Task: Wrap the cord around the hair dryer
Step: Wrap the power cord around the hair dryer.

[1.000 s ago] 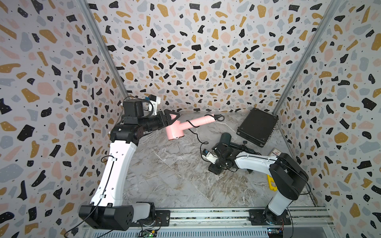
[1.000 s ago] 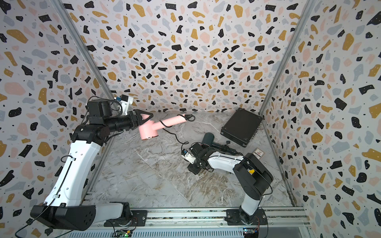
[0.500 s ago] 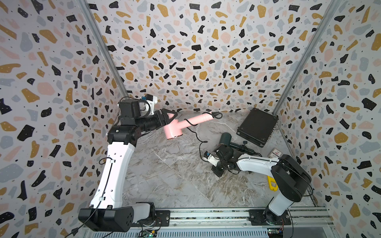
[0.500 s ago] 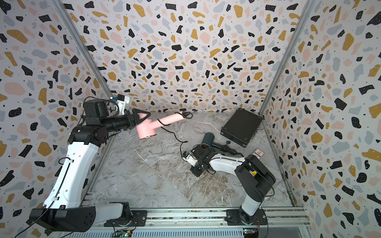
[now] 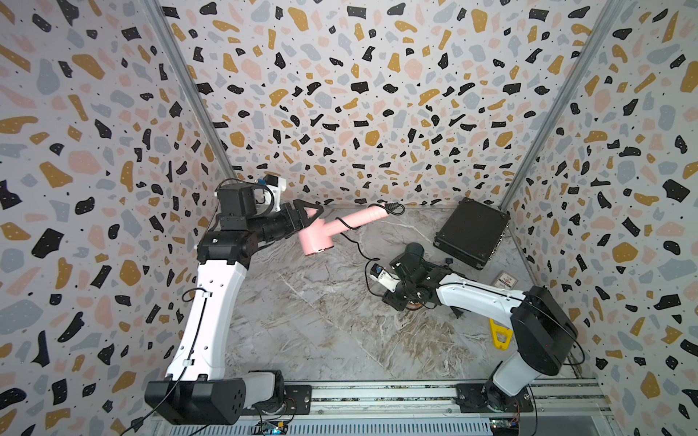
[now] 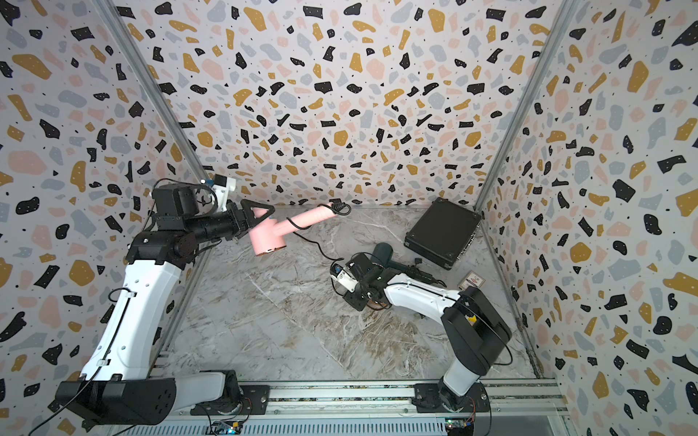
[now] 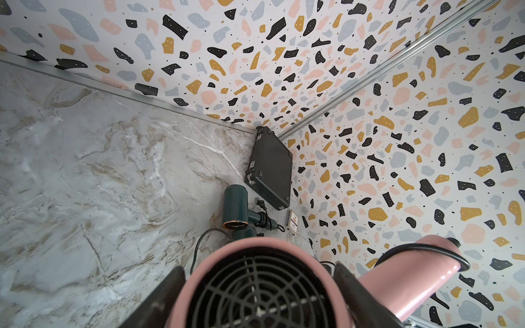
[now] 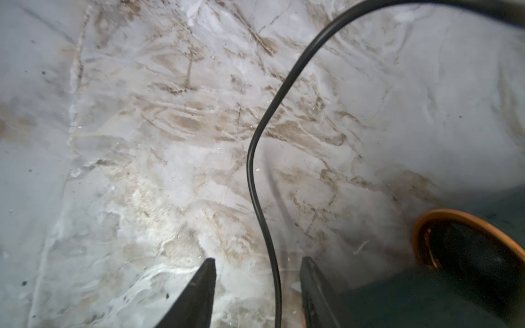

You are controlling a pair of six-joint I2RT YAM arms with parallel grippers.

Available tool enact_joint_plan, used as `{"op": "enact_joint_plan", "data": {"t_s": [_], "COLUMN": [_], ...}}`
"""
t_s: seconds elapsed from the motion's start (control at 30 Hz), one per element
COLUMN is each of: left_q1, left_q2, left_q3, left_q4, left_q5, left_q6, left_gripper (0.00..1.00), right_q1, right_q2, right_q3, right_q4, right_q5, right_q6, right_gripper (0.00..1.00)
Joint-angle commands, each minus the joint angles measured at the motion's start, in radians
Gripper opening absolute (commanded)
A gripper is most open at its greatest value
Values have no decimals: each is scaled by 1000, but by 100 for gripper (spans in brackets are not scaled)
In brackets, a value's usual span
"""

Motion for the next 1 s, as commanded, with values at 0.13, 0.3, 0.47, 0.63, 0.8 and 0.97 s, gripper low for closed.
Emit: {"op": "enact_joint_plan", "data": {"t_s": [0.13,0.3,0.47,0.63,0.8,0.97], "left_q1": [4,7,18,34,25,1], "left_q2": [-48,-52,-49,-40,-34,-21], "left_q3": [47,46,32,-16,-92,-149], "left_q4": [40,41,53,48,51,37], "left_q5": [54,57,41,-145,-424,-571], "left_q6": [-6,-7,-9,28,98,177], "left_gripper": [0,0,0,0,0,0], "right_q1": [-1,-1,0,37,104,152], "right_q2": [126,137,57,-113,-268,-342], "right_q3": [79,27,-35,-45,30,182], "right_q4": [-18,34,48,-59,-230,-362], "right_q5": [-5,-23,-36,-38,10,72], "right_q6": [-42,-26,-1,6,-22,-71], "right_gripper": [52,34,0,0,0,0]}}
